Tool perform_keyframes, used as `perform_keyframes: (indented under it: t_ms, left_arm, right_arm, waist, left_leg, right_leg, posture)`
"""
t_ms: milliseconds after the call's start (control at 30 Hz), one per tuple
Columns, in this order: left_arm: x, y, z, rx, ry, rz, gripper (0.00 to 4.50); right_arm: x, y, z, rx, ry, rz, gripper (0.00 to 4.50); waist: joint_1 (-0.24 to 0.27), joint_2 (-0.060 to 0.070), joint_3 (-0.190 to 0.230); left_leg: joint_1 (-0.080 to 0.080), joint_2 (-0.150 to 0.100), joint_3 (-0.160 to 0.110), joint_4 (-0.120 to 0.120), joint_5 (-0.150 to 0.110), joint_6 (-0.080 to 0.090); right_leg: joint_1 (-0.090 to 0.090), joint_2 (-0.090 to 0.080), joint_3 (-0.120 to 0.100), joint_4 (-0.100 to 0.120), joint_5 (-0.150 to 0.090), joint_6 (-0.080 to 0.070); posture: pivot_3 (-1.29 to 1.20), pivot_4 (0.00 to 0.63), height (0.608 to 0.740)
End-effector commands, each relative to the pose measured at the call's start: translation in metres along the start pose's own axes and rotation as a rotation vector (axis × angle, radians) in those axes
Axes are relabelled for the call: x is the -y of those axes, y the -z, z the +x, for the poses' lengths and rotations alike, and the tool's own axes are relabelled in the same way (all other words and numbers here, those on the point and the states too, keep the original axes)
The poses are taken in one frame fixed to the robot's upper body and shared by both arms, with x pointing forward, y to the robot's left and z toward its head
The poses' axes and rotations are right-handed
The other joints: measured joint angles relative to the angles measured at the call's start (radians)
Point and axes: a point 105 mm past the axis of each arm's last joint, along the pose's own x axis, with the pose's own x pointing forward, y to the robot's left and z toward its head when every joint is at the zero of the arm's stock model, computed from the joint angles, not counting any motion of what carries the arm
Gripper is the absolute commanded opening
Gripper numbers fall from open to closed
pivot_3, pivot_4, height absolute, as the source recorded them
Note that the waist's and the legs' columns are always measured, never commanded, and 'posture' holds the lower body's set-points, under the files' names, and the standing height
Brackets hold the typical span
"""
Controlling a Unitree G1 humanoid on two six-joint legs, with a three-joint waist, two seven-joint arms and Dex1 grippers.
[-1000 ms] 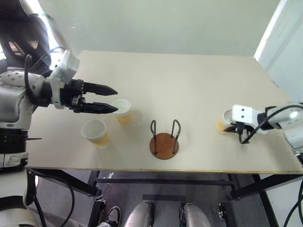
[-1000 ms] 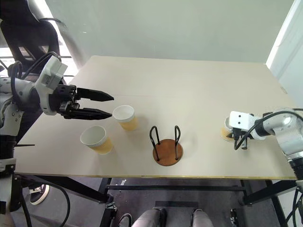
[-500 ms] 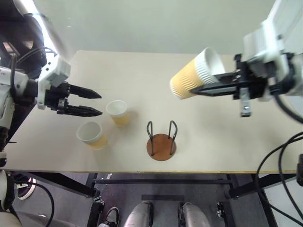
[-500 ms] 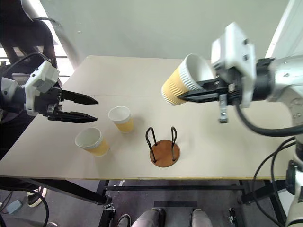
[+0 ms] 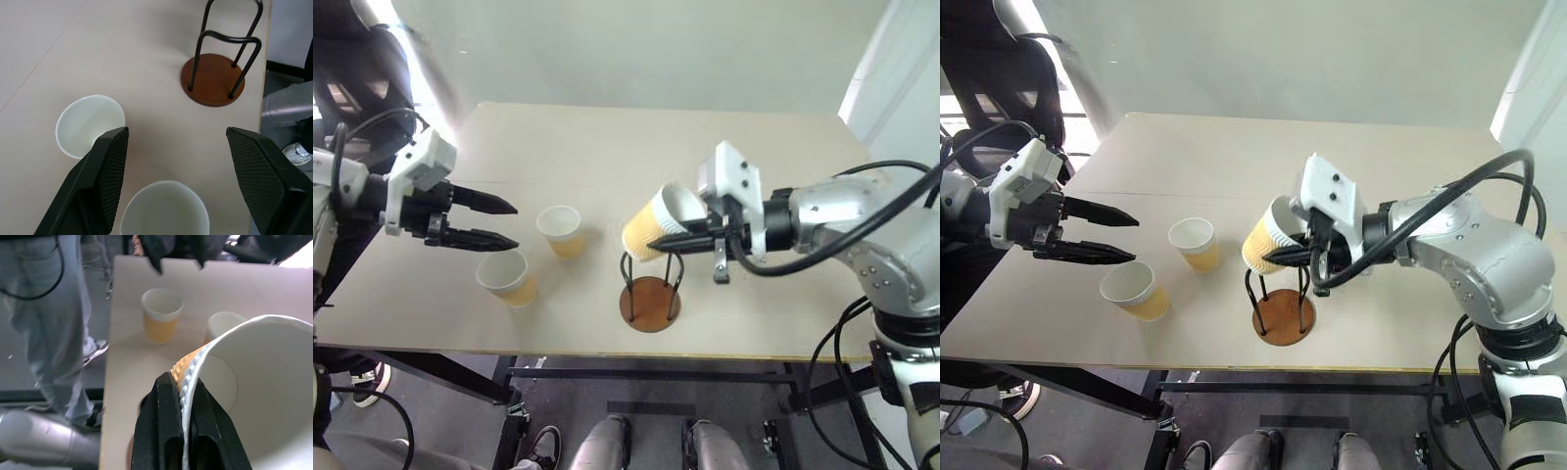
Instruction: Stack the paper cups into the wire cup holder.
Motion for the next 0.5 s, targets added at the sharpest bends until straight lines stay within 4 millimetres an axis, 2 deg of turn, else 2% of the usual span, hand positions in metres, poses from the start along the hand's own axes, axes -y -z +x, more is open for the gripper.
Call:
perform_keyframes:
  t_ms: [33,433,500]
  left_arm:
    - [0.005,-0.009,-0.008,0.000,0.015,0.041,3.41]
    - [0.006,-0.011,-0.004,0.008,0.030,0.046,3.41]
    - [0.008,-0.019,-0.005,0.052,0.040,0.056,3.41]
  right_arm:
    - [-0.006,0.000,0.000,-0.020,-0.011,-0.050,0.01]
    - [-0.001,0.019,0.012,-0.091,-0.012,-0.078,0.01]
    - [0.002,0.022,0.010,-0.109,-0.010,-0.088,0.01]
  waist:
    - [0.000,0.000,0.000]
    - [-0.001,0.000,0.000]
    - [0.000,0.000,0.000]
  left_leg:
    - [0.000,0.000,0.000,0.000,0.000,0.000]
    - [0.001,0.000,0.000,0.000,0.003,0.000]
    - [0.000,0.000,0.000,0.000,0.003,0.000]
  right_leg:
    - [0.000,0.000,0.000,0.000,0.000,0.000]
    - [0.000,0.000,0.000,0.002,0.003,-0.005]
    - [-0.001,0.000,0.000,0.002,0.003,-0.005]
  posture:
    - [0.00,0.150,0.740]
    - [0.00,0.150,0.740]
    - [0.00,0.150,0.740]
